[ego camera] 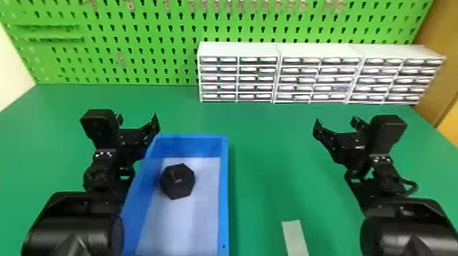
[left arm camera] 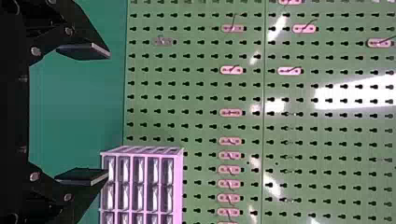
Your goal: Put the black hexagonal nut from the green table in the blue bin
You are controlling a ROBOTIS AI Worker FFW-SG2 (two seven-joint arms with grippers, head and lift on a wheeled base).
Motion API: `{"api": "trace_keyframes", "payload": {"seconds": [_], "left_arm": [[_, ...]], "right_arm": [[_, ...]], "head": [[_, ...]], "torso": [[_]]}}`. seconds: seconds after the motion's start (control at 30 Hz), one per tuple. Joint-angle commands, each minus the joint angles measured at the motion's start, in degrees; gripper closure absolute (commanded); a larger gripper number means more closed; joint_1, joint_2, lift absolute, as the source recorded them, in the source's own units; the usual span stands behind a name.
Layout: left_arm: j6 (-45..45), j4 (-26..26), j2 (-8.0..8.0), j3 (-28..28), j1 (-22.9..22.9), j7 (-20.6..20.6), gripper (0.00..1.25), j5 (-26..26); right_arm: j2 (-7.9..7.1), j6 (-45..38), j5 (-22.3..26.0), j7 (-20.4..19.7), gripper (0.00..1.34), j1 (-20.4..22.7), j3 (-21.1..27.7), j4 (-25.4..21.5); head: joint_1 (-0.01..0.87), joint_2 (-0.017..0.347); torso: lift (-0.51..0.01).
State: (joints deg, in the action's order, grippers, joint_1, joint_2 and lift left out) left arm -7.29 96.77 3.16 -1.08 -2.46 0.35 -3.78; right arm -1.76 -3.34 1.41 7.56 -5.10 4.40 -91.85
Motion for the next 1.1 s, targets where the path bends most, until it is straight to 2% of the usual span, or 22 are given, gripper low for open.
{"api": "trace_keyframes", "payload": {"seconds": [0.0,1.07], "left_arm": [[-0.2,0.0,0.00,0.0,0.0,0.0,0.36,0.0],[-0.3,0.0,0.00,0.1,0.0,0.0,0.36,0.0]], "right_arm": [[0.00,-0.1,0.0,0.0,0.28,0.0,0.1,0.0],[-0.18,-0.6,0.0,0.0,0.28,0.0,-0.3,-0.1]], "head": [[0.686,0.051],[0.686,0.051]], "torso": [[-0.096],[-0.096]]}}
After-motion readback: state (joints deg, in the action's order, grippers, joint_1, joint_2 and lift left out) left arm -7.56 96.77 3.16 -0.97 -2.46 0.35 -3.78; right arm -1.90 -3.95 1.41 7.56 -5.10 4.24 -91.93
